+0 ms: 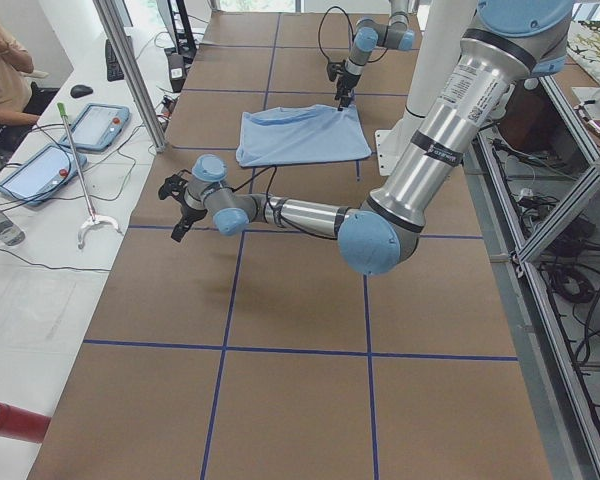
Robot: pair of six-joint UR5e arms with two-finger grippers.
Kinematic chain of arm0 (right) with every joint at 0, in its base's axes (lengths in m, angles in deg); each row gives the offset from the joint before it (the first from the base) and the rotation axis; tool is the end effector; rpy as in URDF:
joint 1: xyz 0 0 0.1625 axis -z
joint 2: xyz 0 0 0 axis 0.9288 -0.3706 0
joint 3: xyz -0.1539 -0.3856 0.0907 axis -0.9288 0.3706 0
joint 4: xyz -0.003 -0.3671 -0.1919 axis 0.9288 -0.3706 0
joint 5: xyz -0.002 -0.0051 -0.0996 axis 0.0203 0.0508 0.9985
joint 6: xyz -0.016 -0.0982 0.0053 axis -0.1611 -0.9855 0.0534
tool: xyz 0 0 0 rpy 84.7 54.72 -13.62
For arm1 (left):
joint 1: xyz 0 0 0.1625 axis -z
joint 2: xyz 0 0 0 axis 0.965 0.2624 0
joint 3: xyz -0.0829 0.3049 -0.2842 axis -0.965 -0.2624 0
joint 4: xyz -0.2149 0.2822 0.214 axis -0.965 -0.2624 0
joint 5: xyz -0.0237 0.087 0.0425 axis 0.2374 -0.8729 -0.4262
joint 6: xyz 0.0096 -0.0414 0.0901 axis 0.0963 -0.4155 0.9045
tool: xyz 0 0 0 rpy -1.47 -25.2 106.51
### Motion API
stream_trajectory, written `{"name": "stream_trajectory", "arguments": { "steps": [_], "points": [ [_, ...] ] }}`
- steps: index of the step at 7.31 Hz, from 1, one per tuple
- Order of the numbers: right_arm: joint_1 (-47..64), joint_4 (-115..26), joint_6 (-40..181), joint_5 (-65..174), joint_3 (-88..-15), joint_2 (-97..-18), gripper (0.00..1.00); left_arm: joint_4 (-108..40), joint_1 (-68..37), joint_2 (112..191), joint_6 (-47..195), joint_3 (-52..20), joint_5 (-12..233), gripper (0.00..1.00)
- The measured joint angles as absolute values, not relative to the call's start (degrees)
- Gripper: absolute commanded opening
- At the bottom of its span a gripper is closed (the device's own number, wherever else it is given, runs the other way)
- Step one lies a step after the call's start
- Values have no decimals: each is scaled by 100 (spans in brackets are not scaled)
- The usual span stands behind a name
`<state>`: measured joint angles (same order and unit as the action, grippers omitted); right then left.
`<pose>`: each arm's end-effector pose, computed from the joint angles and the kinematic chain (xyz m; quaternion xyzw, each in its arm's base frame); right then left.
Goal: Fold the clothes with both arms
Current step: 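Move the left gripper to the shirt's near corner while the right repositions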
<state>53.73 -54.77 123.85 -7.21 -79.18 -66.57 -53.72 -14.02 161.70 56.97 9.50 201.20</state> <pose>-0.4624 -0.2668 0.3179 0.1541 -0.3498 -0.0293 0.9236 0.2756 -0.6888 0.4758 0.2769 0.3644 0.0625 0.8869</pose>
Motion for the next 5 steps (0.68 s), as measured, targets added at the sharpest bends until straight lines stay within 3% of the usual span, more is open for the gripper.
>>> {"name": "stream_trajectory", "arguments": {
  "steps": [2, 5],
  "points": [
    [4852, -5170, 12366, -1236, -7917, -6452, 100, -5363, -1485, 15974, 4764, 437, 20600, 100],
    [4643, -4079, 12811, -1428, -7911, -6700, 100, -5328, -2498, 14943, 2750, -1626, 20737, 100]
  ]
}}
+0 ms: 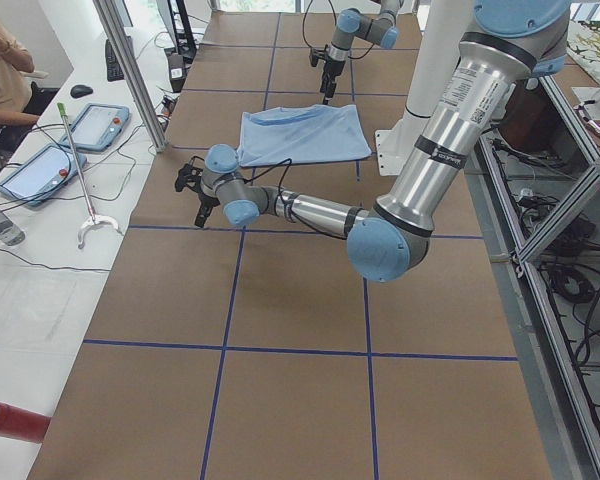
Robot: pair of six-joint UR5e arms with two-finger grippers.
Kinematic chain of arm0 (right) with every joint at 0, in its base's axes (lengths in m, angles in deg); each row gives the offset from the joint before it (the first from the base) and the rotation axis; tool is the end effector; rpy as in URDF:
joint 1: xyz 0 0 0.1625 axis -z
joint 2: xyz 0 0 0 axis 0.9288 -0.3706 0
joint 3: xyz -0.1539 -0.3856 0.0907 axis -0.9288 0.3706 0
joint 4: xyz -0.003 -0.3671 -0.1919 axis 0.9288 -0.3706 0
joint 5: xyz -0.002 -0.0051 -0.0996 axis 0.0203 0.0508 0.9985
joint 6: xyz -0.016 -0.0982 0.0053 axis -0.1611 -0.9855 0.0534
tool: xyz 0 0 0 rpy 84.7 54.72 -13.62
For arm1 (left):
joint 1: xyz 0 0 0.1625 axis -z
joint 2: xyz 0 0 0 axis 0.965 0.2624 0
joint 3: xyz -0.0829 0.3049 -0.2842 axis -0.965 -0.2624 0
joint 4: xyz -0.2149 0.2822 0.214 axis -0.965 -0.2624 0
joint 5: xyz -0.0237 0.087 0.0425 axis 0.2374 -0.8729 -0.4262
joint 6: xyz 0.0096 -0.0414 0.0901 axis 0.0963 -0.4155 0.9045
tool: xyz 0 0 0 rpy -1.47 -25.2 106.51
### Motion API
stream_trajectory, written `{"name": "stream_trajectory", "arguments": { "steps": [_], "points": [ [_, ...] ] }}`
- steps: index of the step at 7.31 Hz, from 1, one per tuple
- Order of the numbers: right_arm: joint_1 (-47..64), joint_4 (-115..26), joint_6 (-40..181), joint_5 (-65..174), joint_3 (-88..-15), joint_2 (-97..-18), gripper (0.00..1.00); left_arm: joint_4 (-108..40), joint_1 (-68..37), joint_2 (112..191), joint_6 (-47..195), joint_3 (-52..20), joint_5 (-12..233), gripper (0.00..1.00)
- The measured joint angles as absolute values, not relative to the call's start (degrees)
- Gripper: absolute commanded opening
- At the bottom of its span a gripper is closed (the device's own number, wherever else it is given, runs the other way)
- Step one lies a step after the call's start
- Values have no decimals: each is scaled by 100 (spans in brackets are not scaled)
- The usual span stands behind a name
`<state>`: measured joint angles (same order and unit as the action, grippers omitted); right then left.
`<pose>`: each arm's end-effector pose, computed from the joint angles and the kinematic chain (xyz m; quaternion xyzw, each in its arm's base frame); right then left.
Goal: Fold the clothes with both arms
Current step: 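Move the left gripper to the shirt's near corner while the right repositions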
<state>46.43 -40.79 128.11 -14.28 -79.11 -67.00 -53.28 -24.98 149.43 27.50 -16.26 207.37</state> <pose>-0.4253 -0.3104 0.2885 0.1446 -0.4644 0.0362 0.8730 0.3351 -0.5302 0.3902 0.1656 0.5301 -0.0230 0.8313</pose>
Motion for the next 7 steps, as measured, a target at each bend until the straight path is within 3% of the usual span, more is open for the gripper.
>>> {"name": "stream_trajectory", "arguments": {
  "steps": [3, 5, 7],
  "points": [
    [4614, -2675, 13145, -1455, -7864, -7491, 100, -5328, -4218, 14542, 669, -2962, 19986, 100],
    [4598, -2379, 13283, -1450, -7848, -7673, 100, -5316, -5623, 14621, -385, -3174, 18711, 100],
    [4593, -2343, 13350, -1448, -7836, -7694, 100, -5317, -6498, 14880, -1244, -3137, 18060, 82]
  ]
}}
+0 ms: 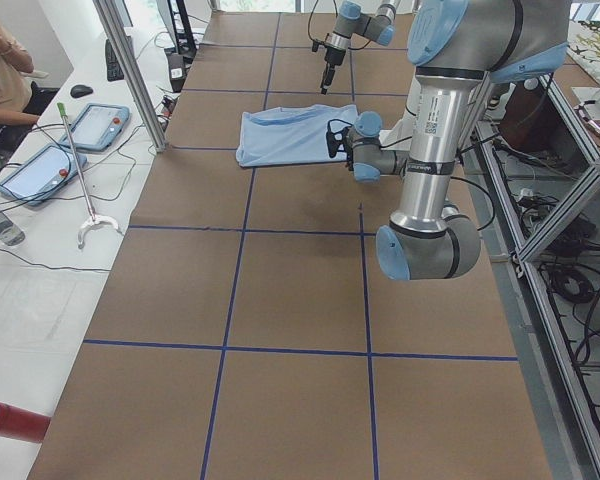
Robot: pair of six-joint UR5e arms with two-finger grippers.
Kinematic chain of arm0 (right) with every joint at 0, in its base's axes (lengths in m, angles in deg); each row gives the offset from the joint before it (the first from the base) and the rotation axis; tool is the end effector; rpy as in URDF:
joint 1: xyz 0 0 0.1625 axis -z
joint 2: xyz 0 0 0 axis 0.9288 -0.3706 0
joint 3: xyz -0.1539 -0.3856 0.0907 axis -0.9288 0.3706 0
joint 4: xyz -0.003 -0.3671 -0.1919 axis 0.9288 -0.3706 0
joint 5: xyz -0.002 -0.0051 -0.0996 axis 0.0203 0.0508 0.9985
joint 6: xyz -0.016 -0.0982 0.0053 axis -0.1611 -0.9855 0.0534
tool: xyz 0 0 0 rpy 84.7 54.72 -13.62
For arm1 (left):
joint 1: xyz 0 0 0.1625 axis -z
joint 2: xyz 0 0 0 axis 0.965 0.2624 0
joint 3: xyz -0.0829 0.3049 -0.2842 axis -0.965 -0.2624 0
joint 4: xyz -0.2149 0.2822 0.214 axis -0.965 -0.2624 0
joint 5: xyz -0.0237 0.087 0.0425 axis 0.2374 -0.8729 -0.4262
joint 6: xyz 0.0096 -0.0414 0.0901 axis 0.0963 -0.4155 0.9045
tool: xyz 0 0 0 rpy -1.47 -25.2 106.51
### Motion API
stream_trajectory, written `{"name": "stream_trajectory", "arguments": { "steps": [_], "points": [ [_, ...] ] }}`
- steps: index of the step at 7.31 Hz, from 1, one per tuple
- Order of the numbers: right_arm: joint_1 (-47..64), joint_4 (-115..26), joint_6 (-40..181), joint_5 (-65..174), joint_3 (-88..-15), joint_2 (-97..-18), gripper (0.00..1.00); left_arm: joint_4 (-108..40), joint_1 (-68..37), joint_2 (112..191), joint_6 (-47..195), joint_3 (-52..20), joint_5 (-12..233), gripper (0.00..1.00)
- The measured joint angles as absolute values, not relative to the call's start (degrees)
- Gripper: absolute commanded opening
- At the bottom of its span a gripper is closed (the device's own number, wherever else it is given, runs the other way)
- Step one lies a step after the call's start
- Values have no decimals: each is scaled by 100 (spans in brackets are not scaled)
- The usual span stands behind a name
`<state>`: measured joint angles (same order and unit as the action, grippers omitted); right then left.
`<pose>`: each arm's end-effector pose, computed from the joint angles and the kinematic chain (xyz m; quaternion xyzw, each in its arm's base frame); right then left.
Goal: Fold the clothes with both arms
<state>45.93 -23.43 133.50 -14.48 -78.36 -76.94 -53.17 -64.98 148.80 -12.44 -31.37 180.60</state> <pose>-0.3903 -0.3005 0.3391 0.1379 -0.5183 0.0763 0.8405 0.5379 -0.2256 0.2763 -0.0183 0.6329 -0.1333 0.7624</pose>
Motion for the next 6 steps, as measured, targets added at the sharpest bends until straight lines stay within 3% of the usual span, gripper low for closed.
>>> {"name": "stream_trajectory", "arguments": {
  "steps": [6],
  "points": [
    [4592, -2331, 13368, -1448, -7810, -7706, 100, -5370, -6958, 15343, -1907, -2656, 17583, 82]
  ]
}}
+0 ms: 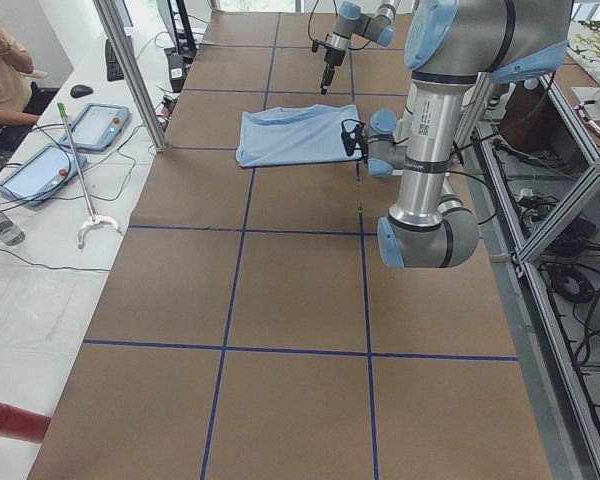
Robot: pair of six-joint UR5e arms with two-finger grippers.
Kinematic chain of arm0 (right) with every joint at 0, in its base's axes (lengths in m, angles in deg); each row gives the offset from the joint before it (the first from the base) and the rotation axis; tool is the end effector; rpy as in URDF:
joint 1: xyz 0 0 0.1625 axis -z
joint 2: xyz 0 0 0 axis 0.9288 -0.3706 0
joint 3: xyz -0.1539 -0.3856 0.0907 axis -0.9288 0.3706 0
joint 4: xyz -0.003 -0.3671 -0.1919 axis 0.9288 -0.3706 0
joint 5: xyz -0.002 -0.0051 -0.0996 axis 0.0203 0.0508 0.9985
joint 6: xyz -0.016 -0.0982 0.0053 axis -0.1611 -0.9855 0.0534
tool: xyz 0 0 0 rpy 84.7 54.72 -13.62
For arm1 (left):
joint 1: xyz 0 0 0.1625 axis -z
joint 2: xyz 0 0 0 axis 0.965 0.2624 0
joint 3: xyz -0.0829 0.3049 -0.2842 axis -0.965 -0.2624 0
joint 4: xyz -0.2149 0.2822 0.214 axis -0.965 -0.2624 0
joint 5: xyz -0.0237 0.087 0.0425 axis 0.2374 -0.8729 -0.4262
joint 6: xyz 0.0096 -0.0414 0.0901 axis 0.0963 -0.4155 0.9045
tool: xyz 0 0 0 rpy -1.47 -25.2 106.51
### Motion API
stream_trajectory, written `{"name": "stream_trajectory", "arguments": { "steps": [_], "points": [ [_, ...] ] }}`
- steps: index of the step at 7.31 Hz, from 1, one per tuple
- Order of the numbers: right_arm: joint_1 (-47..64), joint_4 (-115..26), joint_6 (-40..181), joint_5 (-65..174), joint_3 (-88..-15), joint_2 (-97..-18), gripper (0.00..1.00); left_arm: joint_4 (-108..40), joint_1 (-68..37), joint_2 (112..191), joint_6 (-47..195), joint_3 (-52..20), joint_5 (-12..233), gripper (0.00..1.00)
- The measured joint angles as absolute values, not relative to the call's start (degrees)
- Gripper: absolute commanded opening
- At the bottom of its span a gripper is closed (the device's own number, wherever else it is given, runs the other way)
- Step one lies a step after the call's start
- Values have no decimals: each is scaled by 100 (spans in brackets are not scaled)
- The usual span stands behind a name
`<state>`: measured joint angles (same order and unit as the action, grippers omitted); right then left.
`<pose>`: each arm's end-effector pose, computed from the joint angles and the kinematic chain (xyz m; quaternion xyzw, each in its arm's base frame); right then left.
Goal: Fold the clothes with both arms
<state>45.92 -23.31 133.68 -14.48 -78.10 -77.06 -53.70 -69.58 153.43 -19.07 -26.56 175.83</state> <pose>-0.3909 -0.3008 0.3420 0.1365 -0.5167 0.0778 0.8416 0.5859 -0.1930 0.2654 -0.0484 0.6338 -0.1723 0.7525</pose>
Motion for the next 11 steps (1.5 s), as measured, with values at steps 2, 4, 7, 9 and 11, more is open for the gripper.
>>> {"name": "stream_trajectory", "arguments": {
  "steps": [2, 4, 7, 9, 11],
  "points": [
    [4592, -2332, 13368, -1447, -7810, -7712, 100, -5374, -6969, 15361, -1910, -2625, 17609, 81],
    [4592, -2332, 13393, -1448, -7810, -7715, 100, -5372, -6986, 15382, -1911, -2609, 17617, 77],
    [4592, -2330, 13405, -1453, -7812, -7715, 100, -5372, -7064, 15396, -1911, -2604, 17626, 76],
    [4592, -2330, 13405, -1456, -7816, -7721, 100, -5372, -7129, 15400, -1911, -2600, 17621, 69],
    [4592, -2330, 13405, -1456, -7817, -7722, 100, -5374, -7146, 15416, -1917, -2587, 17618, 65]
  ]
}}
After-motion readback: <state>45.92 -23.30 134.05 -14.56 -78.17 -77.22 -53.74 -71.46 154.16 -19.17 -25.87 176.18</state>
